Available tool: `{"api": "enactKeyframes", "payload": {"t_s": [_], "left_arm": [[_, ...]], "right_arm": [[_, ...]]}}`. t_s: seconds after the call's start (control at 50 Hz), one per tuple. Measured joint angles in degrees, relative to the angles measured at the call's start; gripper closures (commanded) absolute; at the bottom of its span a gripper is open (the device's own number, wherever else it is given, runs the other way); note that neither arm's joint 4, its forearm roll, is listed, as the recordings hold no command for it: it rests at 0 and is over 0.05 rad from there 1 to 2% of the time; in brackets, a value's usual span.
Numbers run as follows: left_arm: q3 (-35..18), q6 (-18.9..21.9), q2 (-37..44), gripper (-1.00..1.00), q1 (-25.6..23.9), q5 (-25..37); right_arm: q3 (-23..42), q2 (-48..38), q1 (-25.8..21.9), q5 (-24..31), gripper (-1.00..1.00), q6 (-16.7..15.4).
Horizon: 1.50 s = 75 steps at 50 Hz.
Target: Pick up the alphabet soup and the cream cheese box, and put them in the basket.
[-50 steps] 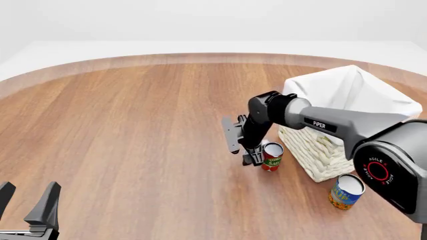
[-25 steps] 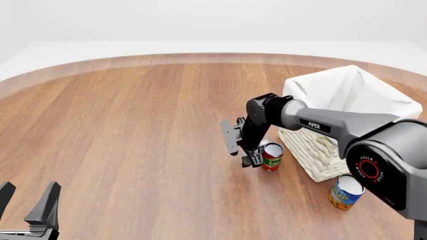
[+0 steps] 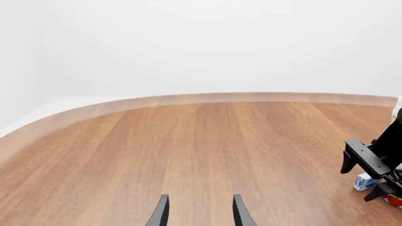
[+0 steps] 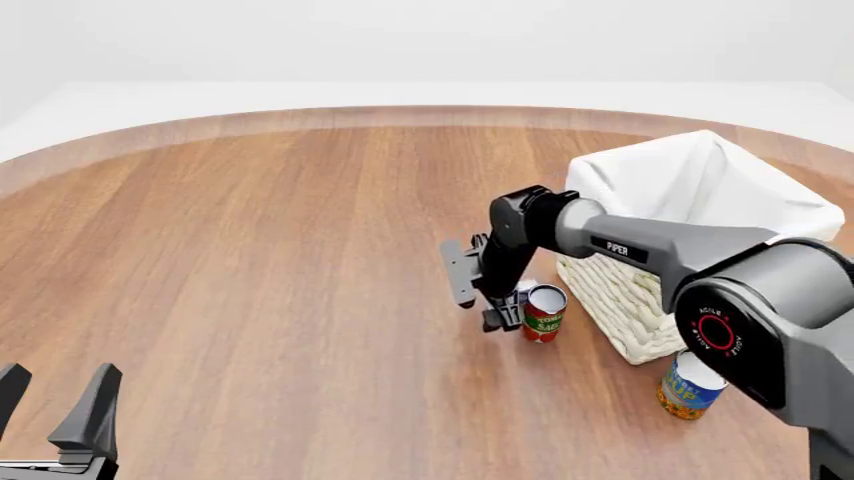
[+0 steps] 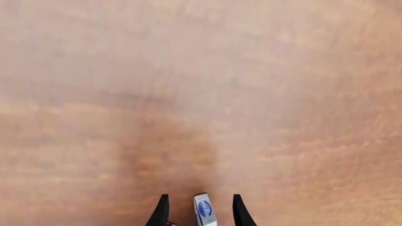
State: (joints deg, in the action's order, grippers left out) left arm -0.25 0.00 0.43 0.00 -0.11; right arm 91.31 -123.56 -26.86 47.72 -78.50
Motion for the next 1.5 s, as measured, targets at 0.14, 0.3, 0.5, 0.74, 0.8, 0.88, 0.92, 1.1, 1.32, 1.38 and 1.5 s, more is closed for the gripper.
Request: {"api": "enactKeyframes", "payload": {"t_s": [0.14, 0.3, 0.5, 0.74, 0.8, 0.88, 0.92, 1.1, 1.32, 1.38, 1.5], "left_arm": [[0.0, 0.0, 0.0, -1.0, 0.0, 0.0], [0.0, 0.0, 0.0, -1.0, 0.0, 0.0], [0.0, 0.0, 0.0, -1.0, 0.0, 0.0], [0.0, 0.0, 0.0, -1.0, 0.0, 0.0], [0.0, 0.0, 0.0, -1.0, 0.0, 0.0], [0.0, 0.0, 0.0, -1.0, 0.0, 0.0], [0.0, 0.0, 0.0, -1.0, 0.0, 0.0], [0.0, 0.0, 0.0, -1.0, 0.0, 0.0], [0.0, 0.0, 0.0, -1.0, 0.0, 0.0], [0.0, 0.0, 0.0, -1.0, 0.0, 0.0], [0.0, 0.0, 0.0, -1.0, 0.0, 0.0]], "right_arm": [[1.39, -0.97, 0.21, 0.46, -1.0, -0.42], [3.05, -2.05, 0.61, 1.03, -1.0, -1.08], [4.32, -3.09, 1.31, 1.38, 1.0, -2.08], [3.69, -2.97, 1.4, 0.64, 1.0, -3.22], [3.52, -2.89, 1.4, 0.44, 1.0, -3.38], [3.41, -2.84, 1.42, 0.27, 1.0, -3.54], [3.36, -2.81, 1.43, 0.2, 1.0, -3.65], [3.14, -2.72, 1.51, -0.17, 1.0, -4.42], [3.15, -2.8, 2.07, -0.69, 1.0, -5.62], [3.21, -2.81, 2.27, -0.65, 1.0, -5.98], [3.32, -2.87, 2.68, -0.7, 1.0, -6.68]]}}
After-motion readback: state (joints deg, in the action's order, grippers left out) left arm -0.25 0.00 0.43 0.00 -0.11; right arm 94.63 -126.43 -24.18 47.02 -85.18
